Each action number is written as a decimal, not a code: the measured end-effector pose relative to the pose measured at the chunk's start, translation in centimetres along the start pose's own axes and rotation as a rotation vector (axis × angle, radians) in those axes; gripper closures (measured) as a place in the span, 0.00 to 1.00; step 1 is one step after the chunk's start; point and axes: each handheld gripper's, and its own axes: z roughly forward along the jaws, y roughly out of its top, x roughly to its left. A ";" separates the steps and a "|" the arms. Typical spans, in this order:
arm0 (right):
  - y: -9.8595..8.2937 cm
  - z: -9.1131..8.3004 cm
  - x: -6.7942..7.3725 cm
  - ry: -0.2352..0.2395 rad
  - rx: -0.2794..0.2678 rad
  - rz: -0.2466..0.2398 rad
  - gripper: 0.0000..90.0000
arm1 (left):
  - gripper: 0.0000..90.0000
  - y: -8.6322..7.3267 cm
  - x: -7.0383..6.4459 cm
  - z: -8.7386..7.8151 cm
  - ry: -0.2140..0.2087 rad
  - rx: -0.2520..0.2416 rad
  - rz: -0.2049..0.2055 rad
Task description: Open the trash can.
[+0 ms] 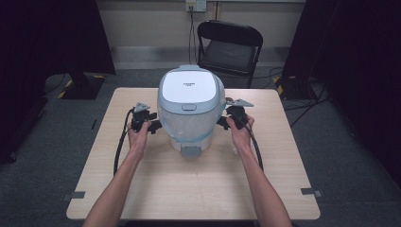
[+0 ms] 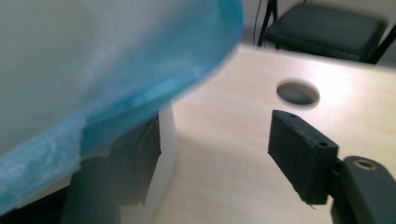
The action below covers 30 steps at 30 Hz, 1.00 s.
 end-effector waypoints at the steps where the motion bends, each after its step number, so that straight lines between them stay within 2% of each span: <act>1: 0.1 0.2 0.1 -0.016 -0.014 0.006 0.45 | 0.48 0.1 0.0 0.1 0.007 -0.020 -0.016; 3: 0.3 0.7 -0.2 0.015 -0.015 0.066 0.47 | 0.48 0.2 -0.1 0.4 0.013 -0.017 -0.003; 4: 0.3 0.7 -0.3 0.031 -0.015 0.079 0.50 | 0.49 0.2 -0.3 0.5 0.022 -0.014 0.018; 8: 0.2 0.3 0.9 0.049 -0.031 0.038 0.81 | 0.65 0.2 -0.6 0.4 -0.008 -0.020 0.049; 9: 0.2 0.2 1.1 0.060 -0.030 0.039 0.85 | 0.70 0.2 -0.7 0.3 -0.009 -0.021 0.061; 11: 0.1 -0.1 1.4 0.076 -0.024 0.028 0.86 | 0.77 0.1 -0.8 0.0 -0.009 -0.018 0.082; 13: -0.1 -0.5 1.7 0.102 -0.019 0.020 0.86 | 0.80 0.1 -0.8 -0.1 -0.013 -0.019 0.075; 14: -0.3 -0.8 2.0 0.105 -0.018 0.014 0.86 | 0.81 -0.2 -0.8 -0.5 -0.031 -0.019 0.066; 19: -0.8 -1.9 2.6 0.119 -0.015 0.009 0.88 | 0.84 -1.2 -1.3 -1.9 -0.048 -0.024 0.065; 20: -0.9 -2.1 2.7 0.122 -0.016 0.013 0.90 | 0.86 -1.5 -1.3 -2.1 -0.063 -0.034 0.046; 22: -1.0 -2.4 3.2 0.125 -0.009 0.006 0.93 | 0.88 -1.9 -1.4 -2.8 -0.066 -0.034 0.041; 23: -1.1 -2.8 3.6 0.119 -0.004 -0.021 0.93 | 0.88 -1.9 -1.5 -3.0 -0.059 -0.031 0.051; 27: -1.4 -3.6 3.9 0.135 0.009 -0.029 0.91 | 0.88 -2.3 -1.9 -3.9 -0.065 -0.024 0.061; 29: -1.5 -4.0 4.2 0.132 0.013 -0.039 0.92 | 0.88 -2.6 -2.2 -4.8 -0.075 -0.003 0.079; 30: -1.7 -4.3 4.4 0.146 0.013 -0.035 0.92 | 0.88 -2.9 -2.4 -5.5 -0.078 0.004 0.111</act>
